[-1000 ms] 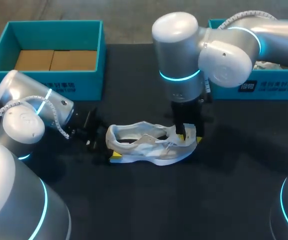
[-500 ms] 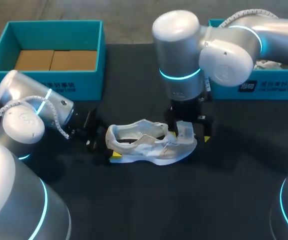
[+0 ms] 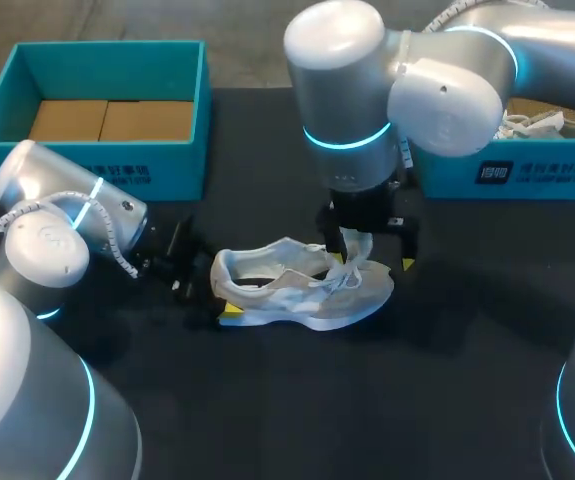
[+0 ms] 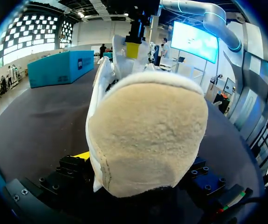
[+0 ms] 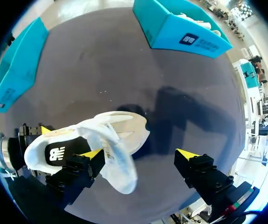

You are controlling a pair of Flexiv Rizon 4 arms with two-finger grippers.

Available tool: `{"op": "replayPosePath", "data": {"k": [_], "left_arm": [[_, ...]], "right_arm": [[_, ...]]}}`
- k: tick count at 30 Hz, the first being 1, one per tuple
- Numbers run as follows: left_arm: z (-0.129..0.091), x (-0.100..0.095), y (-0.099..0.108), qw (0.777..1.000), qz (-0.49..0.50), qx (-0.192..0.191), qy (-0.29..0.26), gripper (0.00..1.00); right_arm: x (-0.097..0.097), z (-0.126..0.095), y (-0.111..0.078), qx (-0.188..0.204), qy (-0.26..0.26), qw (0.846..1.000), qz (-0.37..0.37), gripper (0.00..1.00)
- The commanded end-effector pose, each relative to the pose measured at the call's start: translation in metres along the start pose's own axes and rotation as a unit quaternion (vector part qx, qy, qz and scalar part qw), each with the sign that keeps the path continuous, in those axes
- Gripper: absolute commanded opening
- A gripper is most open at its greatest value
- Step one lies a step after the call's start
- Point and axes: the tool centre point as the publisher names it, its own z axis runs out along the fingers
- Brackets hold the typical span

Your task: Take the shoe out of the shoebox, open the shoe tongue, remove and reinsert the insole, then place the shoe into the shoebox

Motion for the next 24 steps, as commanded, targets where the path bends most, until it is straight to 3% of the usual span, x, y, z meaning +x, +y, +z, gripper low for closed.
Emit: {"op": "replayPosePath", "data": {"k": [1,5,12,16,19,22,24], "left_arm": [[0.003,-0.003,0.005,1.000,0.000,-0.001,0.000,0.00],[0.003,-0.003,0.005,1.000,0.000,-0.001,0.000,0.00],[0.003,-0.003,0.005,1.000,0.000,-0.001,0.000,0.00],[0.003,-0.003,0.005,1.000,0.000,-0.001,0.000,0.00],[0.003,-0.003,0.005,1.000,0.000,-0.001,0.000,0.00],[0.003,-0.003,0.005,1.000,0.000,-0.001,0.000,0.00],[0.003,-0.003,0.005,1.000,0.000,-0.001,0.000,0.00]], "right_arm": [[0.008,-0.018,-0.008,-0.035,-0.009,0.992,0.124,1.00],[0.013,-0.037,-0.007,-0.062,-0.006,0.994,0.091,1.00],[0.033,-0.065,-0.007,-0.118,-0.013,0.992,-0.031,1.00],[0.048,-0.083,-0.012,-0.148,-0.008,0.982,-0.119,1.00],[0.065,-0.096,-0.020,-0.163,-0.003,0.965,-0.207,1.00],[0.075,-0.103,-0.024,-0.174,-0.001,0.954,-0.242,1.00],[0.078,-0.109,-0.024,-0.186,0.006,0.957,-0.221,1.00]]}}
